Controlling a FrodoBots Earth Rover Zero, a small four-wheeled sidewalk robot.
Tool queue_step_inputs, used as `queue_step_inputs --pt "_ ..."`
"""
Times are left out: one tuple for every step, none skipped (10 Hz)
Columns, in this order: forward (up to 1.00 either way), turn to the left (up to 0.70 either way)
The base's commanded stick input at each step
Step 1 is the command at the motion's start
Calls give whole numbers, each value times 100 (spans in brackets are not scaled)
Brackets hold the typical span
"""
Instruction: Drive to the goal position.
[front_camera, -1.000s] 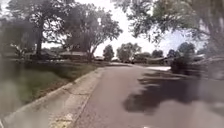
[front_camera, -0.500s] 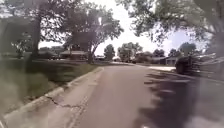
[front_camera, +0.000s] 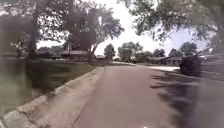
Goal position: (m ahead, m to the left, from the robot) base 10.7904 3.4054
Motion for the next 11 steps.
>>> queue_step_inputs --pt "100 0" --pt "100 0" --pt "100 4" --pt "100 5" --pt "100 6" --pt "100 8" --pt "100 7" --pt "100 4" --pt "100 3" --pt "100 3" --pt "100 4"
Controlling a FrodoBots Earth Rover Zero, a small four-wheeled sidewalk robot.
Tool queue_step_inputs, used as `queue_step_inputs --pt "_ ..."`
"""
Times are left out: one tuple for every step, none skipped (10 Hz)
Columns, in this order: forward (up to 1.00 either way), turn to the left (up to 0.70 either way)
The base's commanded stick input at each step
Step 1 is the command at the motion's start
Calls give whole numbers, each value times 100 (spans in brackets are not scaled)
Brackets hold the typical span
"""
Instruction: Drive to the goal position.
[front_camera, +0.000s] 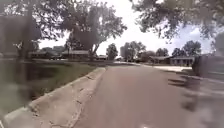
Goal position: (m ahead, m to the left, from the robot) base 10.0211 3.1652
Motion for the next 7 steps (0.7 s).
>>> queue_step_inputs --pt "100 3" --pt "100 3" --pt "100 3" --pt "100 2" --pt "100 3" --pt "100 3" --pt "100 3"
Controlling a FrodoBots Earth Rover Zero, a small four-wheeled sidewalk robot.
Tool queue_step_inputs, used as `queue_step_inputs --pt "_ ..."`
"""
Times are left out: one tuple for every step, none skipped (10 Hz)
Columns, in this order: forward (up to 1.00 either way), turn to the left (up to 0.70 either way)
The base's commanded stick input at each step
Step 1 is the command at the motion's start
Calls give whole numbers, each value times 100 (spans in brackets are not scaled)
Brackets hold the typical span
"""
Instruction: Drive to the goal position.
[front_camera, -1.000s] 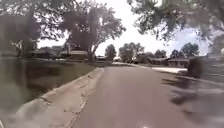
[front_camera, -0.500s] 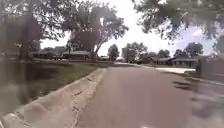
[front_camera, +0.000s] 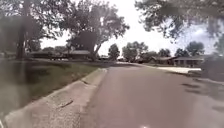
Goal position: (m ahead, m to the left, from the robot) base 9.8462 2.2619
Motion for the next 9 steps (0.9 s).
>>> queue_step_inputs --pt "100 3" --pt "100 3" --pt "100 3" --pt "100 -27" --pt "100 -36" --pt "100 -37" --pt "100 -38" --pt "100 -29" --pt "100 -10"
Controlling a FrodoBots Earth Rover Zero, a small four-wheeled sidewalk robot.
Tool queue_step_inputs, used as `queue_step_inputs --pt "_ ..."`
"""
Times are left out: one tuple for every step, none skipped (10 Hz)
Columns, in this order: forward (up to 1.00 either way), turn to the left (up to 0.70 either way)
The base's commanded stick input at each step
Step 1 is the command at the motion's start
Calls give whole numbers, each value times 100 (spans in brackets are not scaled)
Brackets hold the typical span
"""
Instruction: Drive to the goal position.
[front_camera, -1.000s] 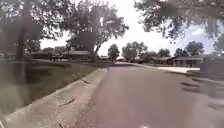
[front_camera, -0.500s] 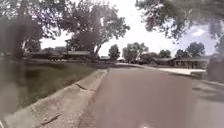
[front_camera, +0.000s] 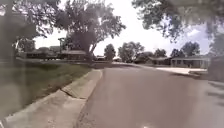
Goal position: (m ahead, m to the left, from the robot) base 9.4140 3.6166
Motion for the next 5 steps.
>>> queue_step_inputs --pt "100 0" --pt "100 0" --pt "100 0" --pt "100 0" --pt "100 0"
